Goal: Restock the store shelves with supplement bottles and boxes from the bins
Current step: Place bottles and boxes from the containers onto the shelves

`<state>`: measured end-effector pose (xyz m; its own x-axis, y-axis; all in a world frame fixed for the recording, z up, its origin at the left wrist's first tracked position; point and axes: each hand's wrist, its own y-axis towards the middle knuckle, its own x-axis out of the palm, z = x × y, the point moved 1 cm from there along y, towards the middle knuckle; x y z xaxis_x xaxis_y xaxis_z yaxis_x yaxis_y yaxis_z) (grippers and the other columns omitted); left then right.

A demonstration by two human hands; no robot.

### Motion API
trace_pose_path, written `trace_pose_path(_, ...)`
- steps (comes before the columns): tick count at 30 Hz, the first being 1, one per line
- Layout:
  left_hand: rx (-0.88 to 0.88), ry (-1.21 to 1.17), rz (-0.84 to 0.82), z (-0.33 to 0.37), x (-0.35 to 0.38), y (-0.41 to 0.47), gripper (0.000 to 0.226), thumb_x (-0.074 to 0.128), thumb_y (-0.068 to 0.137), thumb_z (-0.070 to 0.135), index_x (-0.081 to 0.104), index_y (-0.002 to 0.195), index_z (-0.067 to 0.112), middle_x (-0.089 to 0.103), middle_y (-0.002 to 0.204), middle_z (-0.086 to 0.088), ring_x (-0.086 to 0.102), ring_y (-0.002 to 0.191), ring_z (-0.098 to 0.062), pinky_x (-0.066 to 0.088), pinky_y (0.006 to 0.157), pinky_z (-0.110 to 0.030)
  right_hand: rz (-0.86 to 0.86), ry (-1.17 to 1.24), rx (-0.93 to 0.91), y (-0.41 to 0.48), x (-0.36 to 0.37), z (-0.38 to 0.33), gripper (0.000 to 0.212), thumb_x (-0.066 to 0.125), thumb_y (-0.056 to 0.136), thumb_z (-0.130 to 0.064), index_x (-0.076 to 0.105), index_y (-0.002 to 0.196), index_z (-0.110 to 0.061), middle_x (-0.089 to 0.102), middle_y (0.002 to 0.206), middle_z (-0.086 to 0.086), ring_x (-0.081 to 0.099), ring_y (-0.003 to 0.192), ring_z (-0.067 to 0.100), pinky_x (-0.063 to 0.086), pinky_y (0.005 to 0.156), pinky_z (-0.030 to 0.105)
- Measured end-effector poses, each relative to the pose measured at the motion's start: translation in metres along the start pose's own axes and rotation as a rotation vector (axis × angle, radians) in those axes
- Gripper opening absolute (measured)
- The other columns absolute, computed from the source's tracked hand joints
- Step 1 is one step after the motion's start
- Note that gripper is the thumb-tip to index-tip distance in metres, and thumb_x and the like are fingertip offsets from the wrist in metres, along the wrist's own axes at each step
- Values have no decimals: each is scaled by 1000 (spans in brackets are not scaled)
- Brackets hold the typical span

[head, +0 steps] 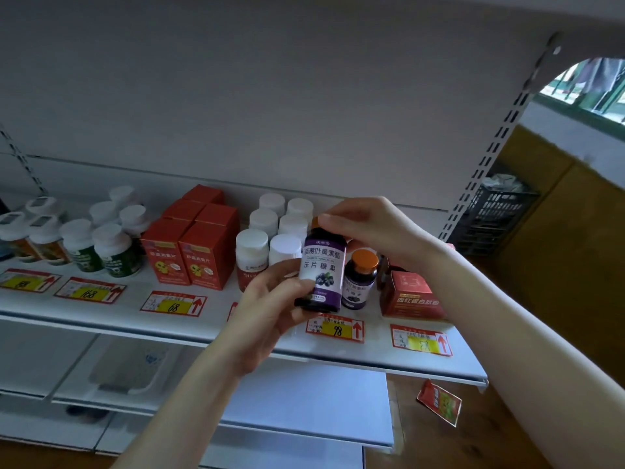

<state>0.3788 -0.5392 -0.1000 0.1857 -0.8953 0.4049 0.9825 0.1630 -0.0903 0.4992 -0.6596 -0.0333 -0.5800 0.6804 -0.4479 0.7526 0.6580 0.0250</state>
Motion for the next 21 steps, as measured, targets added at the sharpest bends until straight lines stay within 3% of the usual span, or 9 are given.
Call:
trace_pose_path(3, 50, 82, -6, -2, 6, -1, 38, 63, 73, 9, 57, 111, 11, 71, 88, -3, 69, 78, -13, 52, 60, -18, -16, 60, 38, -3, -6, 1, 17, 68, 82, -23, 70, 94, -12, 72, 89, 6, 69, 78, 12, 54, 68, 20)
trace_pose_path(8, 212, 293, 36, -7, 7, 3, 37, 68, 79, 5, 60, 114, 14, 72, 97, 1, 67, 88, -9, 49, 71, -15, 25, 151, 66, -5, -18, 1, 11, 72, 76, -10, 71, 87, -10, 73, 88, 8, 70, 81, 16, 56, 75, 24)
trace_pose_path(11, 421, 616, 217, -25, 2, 3, 21, 65, 85, 20, 61, 103, 29, 68, 92, 18, 61, 90, 4, 45, 78, -10, 152, 128, 20, -6, -23, 1, 14, 74, 74, -9, 70, 87, -13, 72, 87, 3, 69, 82, 12, 56, 76, 21)
trace_pose_path(13, 540, 876, 306, -44, -4, -4, 25, 58, 87, 31, 61, 110, 21, 58, 105, 25, 50, 99, 14, 36, 85, -1, 245, 96, -18, -5, -30, 0, 17, 74, 74, -10, 70, 91, -12, 71, 90, 0, 66, 82, 8, 54, 74, 15)
trace_pose_path(15, 550, 1069, 257, -73, -13, -11, 49, 48, 89, 41, 56, 124, 8, 51, 122, 13, 40, 116, 8, 30, 99, -4, 334, 68, -43, -2, -35, -1, 16, 74, 75, -10, 69, 90, -13, 68, 90, -4, 64, 80, 4, 53, 73, 13)
trace_pose_path(18, 509, 1321, 182, -111, -29, -20, 58, 32, 94, 48, 50, 130, 6, 50, 134, -5, 34, 127, -11, 32, 109, -30, 440, 66, -94, 9, -34, 0, 14, 71, 76, -5, 67, 86, -13, 65, 87, -8, 62, 78, 2, 52, 69, 10)
trace_pose_path(21, 431, 1537, 111, -130, -39, -24, 59, 18, 98, 50, 37, 136, 10, 42, 142, -7, 27, 133, -16, 10, 111, -27, 507, -14, -141, 24, -28, 8, 16, 69, 77, -4, 67, 92, -11, 63, 87, -9, 62, 82, 7, 52, 74, 15)
